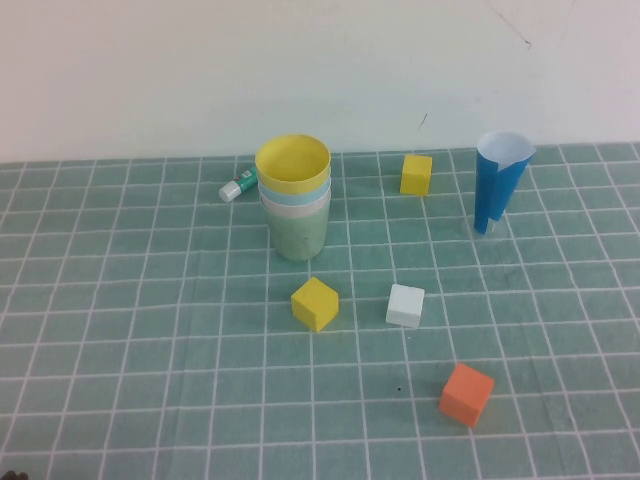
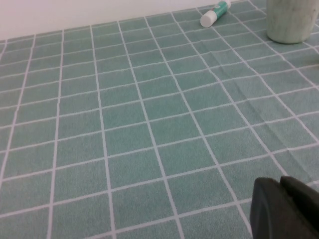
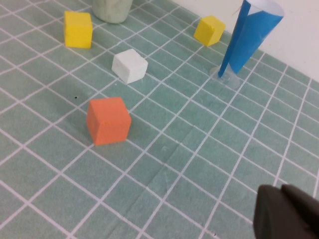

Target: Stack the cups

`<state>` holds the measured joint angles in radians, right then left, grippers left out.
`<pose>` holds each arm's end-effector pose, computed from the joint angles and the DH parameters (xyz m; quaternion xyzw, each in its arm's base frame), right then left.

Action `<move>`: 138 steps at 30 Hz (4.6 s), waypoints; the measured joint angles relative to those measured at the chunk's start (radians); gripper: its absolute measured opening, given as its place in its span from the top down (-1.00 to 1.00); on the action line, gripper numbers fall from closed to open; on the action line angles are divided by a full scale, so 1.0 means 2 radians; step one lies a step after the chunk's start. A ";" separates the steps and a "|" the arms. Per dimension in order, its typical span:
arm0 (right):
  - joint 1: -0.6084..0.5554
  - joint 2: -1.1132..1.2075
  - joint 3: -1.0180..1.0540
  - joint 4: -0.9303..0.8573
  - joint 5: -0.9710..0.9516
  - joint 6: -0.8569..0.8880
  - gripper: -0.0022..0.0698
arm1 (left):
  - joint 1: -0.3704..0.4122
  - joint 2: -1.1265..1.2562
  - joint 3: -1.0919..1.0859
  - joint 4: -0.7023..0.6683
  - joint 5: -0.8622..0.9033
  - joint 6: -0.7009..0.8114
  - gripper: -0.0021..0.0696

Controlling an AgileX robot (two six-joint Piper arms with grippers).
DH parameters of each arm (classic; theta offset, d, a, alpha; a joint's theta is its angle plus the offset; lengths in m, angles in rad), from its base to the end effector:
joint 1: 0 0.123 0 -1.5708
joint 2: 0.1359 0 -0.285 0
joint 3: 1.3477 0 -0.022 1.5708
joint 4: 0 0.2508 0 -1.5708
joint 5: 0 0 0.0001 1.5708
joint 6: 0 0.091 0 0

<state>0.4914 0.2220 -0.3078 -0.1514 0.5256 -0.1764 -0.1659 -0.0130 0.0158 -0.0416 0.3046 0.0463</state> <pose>0.0576 0.0230 0.2567 -0.2982 0.7622 0.0218 0.5742 0.0531 -0.0100 0.1811 0.0711 0.7772 -0.0546 0.6228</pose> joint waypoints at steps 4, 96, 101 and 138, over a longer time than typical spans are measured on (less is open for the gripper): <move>0.000 0.000 0.000 0.000 0.000 0.000 0.94 | 0.000 0.000 0.000 0.000 0.000 -0.004 0.94; -0.265 -0.118 0.164 0.060 -0.082 -0.048 0.94 | 0.026 0.000 0.000 0.005 0.005 -0.054 0.94; -0.265 -0.118 0.164 0.066 -0.083 -0.048 0.94 | 0.026 0.000 0.000 0.005 0.005 -0.053 0.94; -0.314 -0.118 0.164 0.091 -0.083 -0.003 0.94 | 0.026 0.000 0.000 0.005 0.005 -0.054 0.94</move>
<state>-0.1373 -0.0147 0.0195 0.0297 0.3598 -0.1815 -0.1143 -0.0130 0.0158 -0.0312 0.3144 -0.0626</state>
